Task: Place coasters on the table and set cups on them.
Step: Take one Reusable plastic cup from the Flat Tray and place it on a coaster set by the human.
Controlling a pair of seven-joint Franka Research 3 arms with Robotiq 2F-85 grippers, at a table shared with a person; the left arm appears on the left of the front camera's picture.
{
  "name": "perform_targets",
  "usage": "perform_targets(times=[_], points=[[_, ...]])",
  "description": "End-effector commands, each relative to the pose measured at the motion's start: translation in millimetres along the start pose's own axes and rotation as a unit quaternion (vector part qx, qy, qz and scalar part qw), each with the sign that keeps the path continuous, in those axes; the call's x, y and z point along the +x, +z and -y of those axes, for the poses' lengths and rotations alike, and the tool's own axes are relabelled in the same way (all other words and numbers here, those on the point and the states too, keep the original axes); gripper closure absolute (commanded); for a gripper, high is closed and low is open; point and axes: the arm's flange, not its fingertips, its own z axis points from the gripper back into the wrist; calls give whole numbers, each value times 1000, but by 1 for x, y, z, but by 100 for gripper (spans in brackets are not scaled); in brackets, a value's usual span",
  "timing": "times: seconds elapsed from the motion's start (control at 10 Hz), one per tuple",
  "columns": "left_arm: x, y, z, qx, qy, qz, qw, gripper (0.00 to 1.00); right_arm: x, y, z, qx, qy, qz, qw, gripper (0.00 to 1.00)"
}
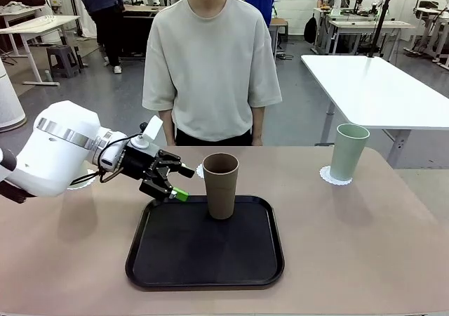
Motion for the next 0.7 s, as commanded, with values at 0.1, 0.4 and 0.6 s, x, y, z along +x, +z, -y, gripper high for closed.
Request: perform_targets(times=[0.1,0.4,0.6], points=[[-9,-16,-19,22,2,24,999,0,1,-1,0,-1,2,4,1000,0],[-13,-28,-32,5,5,26,1000,0,1,-1,0,-1,2,4,1000,0],[-16,-30,-41,13,12,34,999,0,1,-1,0,-1,2,4,1000,0]])
